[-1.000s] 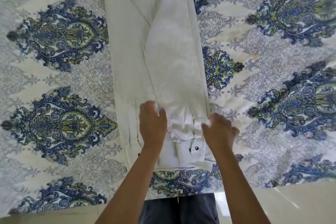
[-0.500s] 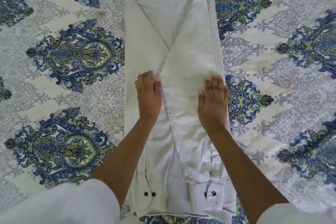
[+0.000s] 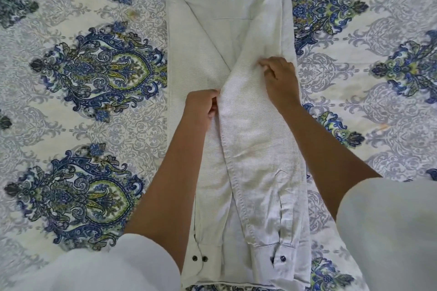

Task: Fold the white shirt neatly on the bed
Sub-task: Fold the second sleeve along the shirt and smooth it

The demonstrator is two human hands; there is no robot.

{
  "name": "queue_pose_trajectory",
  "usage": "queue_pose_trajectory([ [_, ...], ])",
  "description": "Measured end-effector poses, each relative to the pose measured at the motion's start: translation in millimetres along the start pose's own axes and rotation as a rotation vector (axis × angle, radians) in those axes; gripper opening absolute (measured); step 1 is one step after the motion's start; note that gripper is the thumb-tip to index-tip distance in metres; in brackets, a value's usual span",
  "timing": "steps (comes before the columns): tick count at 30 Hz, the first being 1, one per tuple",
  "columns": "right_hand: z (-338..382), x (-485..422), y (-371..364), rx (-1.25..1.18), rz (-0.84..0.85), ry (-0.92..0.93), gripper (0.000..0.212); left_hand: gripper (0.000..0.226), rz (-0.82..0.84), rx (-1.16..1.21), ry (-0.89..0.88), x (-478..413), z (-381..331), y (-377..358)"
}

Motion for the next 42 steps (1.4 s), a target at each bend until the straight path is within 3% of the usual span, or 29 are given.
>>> queue_pose_trajectory([
  [2, -5, -1, 0, -0.082, -0.028, -0.045, 0.028, 0.005, 0.105, 0.133, 0.032, 1, 2, -3],
  [5, -9, -2, -1, -0.132, -0.047, -0.062, 0.027, 0.008, 0.199, 0.177, 0.051, 7, -3, -11],
  [11, -14, -1, -6, -0.121, -0.08, -0.045, 0.027, 0.019, 0.079, 0.239, 0.124, 3, -2, -6],
  [15, -15, -3, -7, -0.132, -0.079, -0.061, 0.026, 0.02, 0.055, 0.205, 0.02, 0, -3, -5],
  [20, -14, -2, -7, -0.134, -0.086, -0.069, 0.025, 0.039, 0.096, -0.374, -0.432, 14, -27, -21],
  [23, -14, -4, -5, -0.161, -0.076, -0.116, 0.025, 0.011, -0.052, -0.594, -0.608, 18, -28, -23],
  [25, -14, -8, -4, -0.26, -0.082, -0.203, 0.025, 0.025, -0.098, -0.497, -0.586, 14, -24, -18],
  [27, -12, -15, 2, -0.305, -0.148, -0.251, 0.025, 0.021, -0.049, -0.335, -0.514, 11, -20, -14],
  [31, -14, -50, 22, -0.16, -0.294, -0.259, 0.021, 0.018, 0.044, -0.112, -0.376, 7, -15, -13],
  [33, -18, -71, 25, -0.138, -0.268, -0.281, 0.021, 0.012, 0.054, -0.008, -0.276, 4, -14, -12],
  [38, -31, -112, 18, -0.096, -0.043, -0.333, 0.035, 0.015, -0.025, -0.21, -0.247, 1, -20, -14],
  [42, -36, -130, 15, -0.027, 0.009, -0.325, 0.024, 0.027, -0.055, -0.329, -0.282, -3, -19, -12],
])
Point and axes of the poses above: each hand's wrist, its own x-axis away from the middle knuckle, its own y-axis out of the back of the hand, z = x × y, the point moved 4 cm from there along -x, towards the middle knuckle, and after that the axes turned 15 degrees about y, right-handed, at the moved point
